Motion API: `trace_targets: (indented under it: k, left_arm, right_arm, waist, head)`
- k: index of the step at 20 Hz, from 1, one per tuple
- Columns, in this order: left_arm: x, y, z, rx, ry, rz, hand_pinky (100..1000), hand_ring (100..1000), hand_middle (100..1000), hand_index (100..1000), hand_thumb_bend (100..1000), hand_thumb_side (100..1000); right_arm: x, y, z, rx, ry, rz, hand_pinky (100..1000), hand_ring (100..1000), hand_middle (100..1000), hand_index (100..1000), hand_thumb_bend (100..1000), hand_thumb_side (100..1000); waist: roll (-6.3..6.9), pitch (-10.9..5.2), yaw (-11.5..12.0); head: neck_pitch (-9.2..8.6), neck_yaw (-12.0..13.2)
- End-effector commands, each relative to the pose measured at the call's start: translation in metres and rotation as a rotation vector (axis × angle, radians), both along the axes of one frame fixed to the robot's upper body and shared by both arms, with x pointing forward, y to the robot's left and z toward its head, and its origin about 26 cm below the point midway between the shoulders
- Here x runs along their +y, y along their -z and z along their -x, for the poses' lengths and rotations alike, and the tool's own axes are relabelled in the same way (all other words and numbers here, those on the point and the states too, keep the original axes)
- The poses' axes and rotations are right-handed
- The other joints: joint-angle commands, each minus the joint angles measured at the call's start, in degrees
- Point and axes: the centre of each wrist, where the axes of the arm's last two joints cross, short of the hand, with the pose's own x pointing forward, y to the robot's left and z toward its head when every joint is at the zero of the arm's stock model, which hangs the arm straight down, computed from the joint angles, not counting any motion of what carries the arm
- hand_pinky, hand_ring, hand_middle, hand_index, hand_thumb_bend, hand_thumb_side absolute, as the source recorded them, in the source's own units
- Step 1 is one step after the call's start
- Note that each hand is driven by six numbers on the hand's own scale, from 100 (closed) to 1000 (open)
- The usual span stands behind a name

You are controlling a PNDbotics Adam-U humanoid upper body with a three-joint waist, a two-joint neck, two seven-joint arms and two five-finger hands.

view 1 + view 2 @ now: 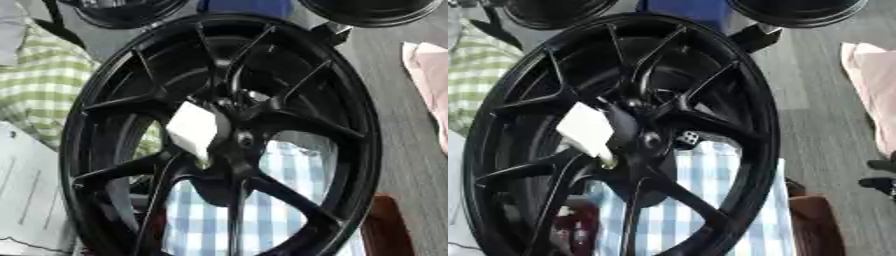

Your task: Pull the pin out of the wheel hub.

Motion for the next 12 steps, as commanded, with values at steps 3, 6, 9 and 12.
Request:
trace_targets:
  k: [3, 6, 9, 12]
  left_arm:
    - [-0.004, -0.009, 0.011, -0.020, -0.054, -0.210, 834, 768, 741, 840, 631, 457]
    - [-0.012, -0.004, 0.009, 0.002, -0.054, -0.248, 848, 789, 755, 849, 683, 468]
    - [-0.018, -0.001, 0.013, 0.029, -0.052, -0.259, 853, 795, 760, 854, 714, 468]
    - [-0.020, -0.002, 0.019, 0.047, -0.059, -0.246, 856, 798, 762, 859, 741, 458]
  right_arm:
    - [-0.006, -0.008, 0.003, -0.013, 0.013, 0.042, 808, 580, 687, 616, 100, 849]
    - [-0.006, -0.009, 0.003, -0.010, 0.015, 0.049, 808, 580, 687, 616, 100, 849]
    - [-0.007, -0.008, 0.004, -0.009, 0.018, 0.054, 808, 580, 687, 616, 100, 849]
    - [-0.007, -0.008, 0.004, -0.007, 0.018, 0.053, 808, 580, 687, 616, 100, 851]
  waist:
    - [0.92, -6.29, 0.5]
    - [1.01, -6.34, 0.6]
    - [1.06, -6.33, 0.6]
    - [1.08, -6.32, 0.6]
  head:
    - [-0.65, -1.1]
    - [-0.96, -1.6]
    - [-1.42, -2.0]
    - [-1.87, -2.2]
